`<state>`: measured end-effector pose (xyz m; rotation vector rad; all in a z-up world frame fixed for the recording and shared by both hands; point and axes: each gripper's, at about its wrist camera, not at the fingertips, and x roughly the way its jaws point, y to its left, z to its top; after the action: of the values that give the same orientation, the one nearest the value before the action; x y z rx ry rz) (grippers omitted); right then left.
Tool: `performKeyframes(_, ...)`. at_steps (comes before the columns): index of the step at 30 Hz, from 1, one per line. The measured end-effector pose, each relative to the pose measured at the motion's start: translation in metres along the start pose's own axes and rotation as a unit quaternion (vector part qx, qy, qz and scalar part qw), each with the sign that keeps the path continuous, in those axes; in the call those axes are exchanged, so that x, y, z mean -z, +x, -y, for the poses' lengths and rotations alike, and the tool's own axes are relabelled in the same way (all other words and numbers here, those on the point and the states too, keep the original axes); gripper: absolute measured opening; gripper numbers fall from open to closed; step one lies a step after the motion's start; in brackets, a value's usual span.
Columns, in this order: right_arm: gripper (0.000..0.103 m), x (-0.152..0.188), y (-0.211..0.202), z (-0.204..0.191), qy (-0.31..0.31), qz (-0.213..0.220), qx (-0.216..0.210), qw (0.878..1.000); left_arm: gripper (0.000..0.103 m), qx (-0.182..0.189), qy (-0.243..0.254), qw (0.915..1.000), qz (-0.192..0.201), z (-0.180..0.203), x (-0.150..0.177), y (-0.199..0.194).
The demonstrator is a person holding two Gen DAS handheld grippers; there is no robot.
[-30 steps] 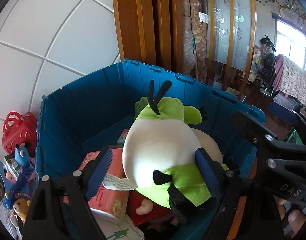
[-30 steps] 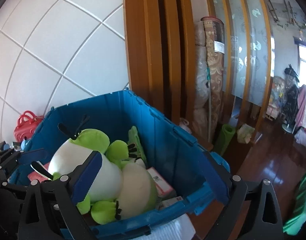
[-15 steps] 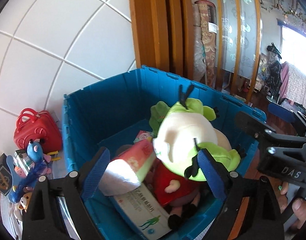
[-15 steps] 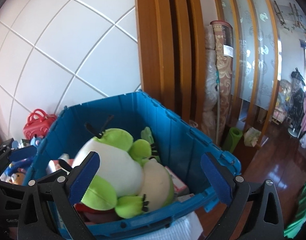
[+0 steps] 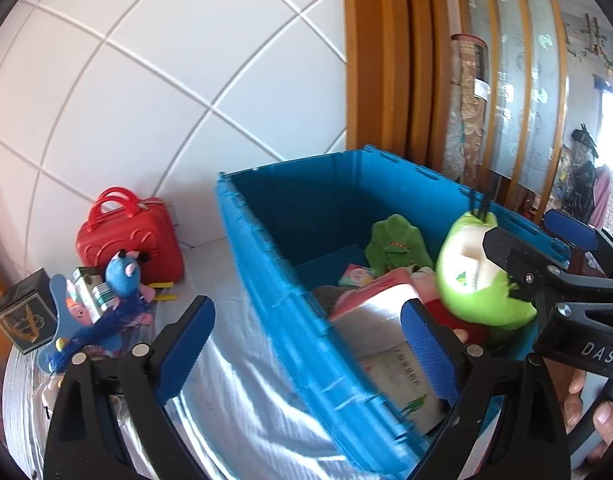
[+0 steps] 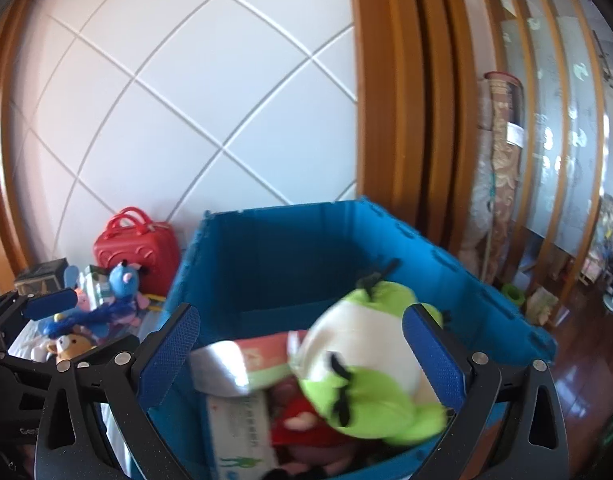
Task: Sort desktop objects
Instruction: 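Withdraw both open grippers from the bin back to the pile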
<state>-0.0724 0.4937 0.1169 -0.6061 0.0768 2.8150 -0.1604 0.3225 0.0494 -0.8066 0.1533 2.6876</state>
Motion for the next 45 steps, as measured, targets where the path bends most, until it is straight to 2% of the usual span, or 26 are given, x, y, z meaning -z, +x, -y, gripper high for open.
performKeyframes(12, 0.103, -0.003, 0.022, -0.127, -0.054, -0.008, -0.052, 0.997, 0.095, -0.059, -0.062, 0.9963, -0.005, -0.119, 0.034, -0.021)
performKeyframes(23, 0.103, 0.01, 0.053, -0.249, -0.117, -0.031, -0.115, 0.986, 0.095, -0.128, -0.131, 0.9827, -0.028, -0.239, 0.082, -0.033)
performKeyframes(29, 0.103, 0.028, 0.089, -0.306, -0.136, -0.065, -0.154, 0.977, 0.095, -0.18, -0.175, 0.9659, -0.066, -0.303, 0.119, -0.029)
performKeyframes(33, 0.103, 0.041, 0.116, -0.338, -0.15, -0.096, -0.178, 0.968, 0.095, -0.212, -0.209, 0.9502, -0.092, -0.347, 0.145, -0.024)
performKeyframes(39, 0.103, 0.061, 0.16, -0.379, -0.164, -0.139, -0.202, 0.956, 0.095, -0.24, -0.249, 0.9288, -0.134, -0.399, 0.181, -0.006)
performKeyframes(42, 0.103, 0.071, 0.181, -0.397, -0.174, -0.156, -0.209, 0.95, 0.095, -0.24, -0.255, 0.9253, -0.146, -0.411, 0.19, 0.006)
performKeyframes(45, 0.103, 0.079, 0.202, -0.409, -0.181, -0.173, -0.212, 0.945, 0.095, -0.233, -0.253, 0.926, -0.155, -0.417, 0.192, 0.024)
